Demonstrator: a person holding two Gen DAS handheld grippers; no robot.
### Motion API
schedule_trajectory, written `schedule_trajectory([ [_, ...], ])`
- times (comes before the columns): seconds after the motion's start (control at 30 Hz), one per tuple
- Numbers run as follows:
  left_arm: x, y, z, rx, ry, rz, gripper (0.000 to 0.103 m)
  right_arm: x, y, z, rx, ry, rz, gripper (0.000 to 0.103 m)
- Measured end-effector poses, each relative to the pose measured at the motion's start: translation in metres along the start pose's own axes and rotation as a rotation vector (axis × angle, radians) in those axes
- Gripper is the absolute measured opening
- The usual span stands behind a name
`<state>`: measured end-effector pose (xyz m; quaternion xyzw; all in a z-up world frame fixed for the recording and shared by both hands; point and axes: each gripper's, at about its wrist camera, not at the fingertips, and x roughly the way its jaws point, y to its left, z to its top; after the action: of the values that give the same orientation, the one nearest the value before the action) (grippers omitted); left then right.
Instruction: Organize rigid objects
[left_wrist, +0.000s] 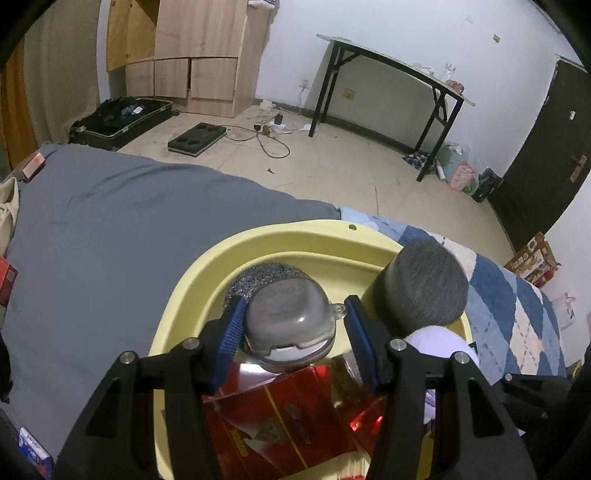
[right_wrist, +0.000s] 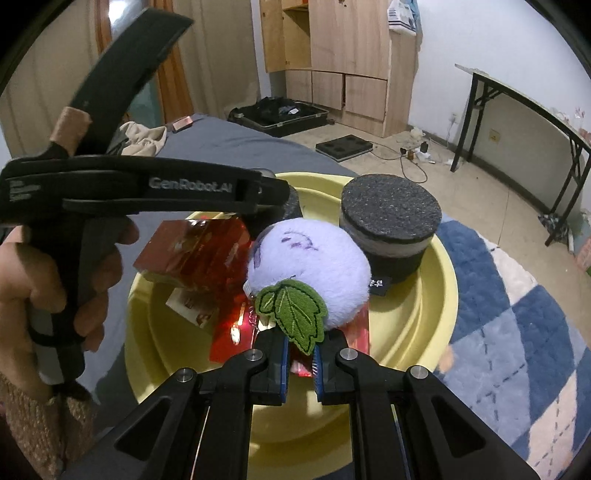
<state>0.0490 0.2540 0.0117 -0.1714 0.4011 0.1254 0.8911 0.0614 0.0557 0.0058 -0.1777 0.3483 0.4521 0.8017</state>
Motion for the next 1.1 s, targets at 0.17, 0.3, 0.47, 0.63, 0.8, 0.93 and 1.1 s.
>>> schedule_trajectory([
  [0.17, 0.000, -0.002, 0.002, -0.003, 0.001, 0.034, 0.062, 0.001, -0.004, 0.000, 0.016, -0.019, -0.001, 0.013],
  [0.3, -0.015, 0.002, 0.005, -0.040, -0.059, 0.043, 0.082, 0.001, -0.004, -0.008, 0.014, -0.034, -0.020, 0.057],
  [0.47, -0.037, 0.003, 0.008, -0.070, -0.126, 0.054, 0.102, 0.001, -0.003, -0.013, 0.002, -0.032, -0.028, 0.071],
  [0.63, -0.060, -0.010, 0.013, -0.116, -0.203, 0.045, 0.103, -0.022, -0.010, -0.020, -0.009, -0.040, -0.048, 0.102],
  [0.8, -0.079, -0.028, 0.012, -0.227, -0.291, 0.060, 0.103, -0.059, -0.033, -0.042, -0.032, -0.054, -0.140, 0.103],
  [0.93, -0.089, -0.071, -0.004, -0.254, -0.373, 0.201, 0.103, -0.073, -0.060, -0.069, -0.031, -0.079, -0.128, 0.103],
  [1.1, -0.090, -0.111, -0.044, -0.151, -0.373, 0.291, 0.103, -0.066, -0.092, -0.092, 0.008, -0.091, -0.021, 0.103],
])
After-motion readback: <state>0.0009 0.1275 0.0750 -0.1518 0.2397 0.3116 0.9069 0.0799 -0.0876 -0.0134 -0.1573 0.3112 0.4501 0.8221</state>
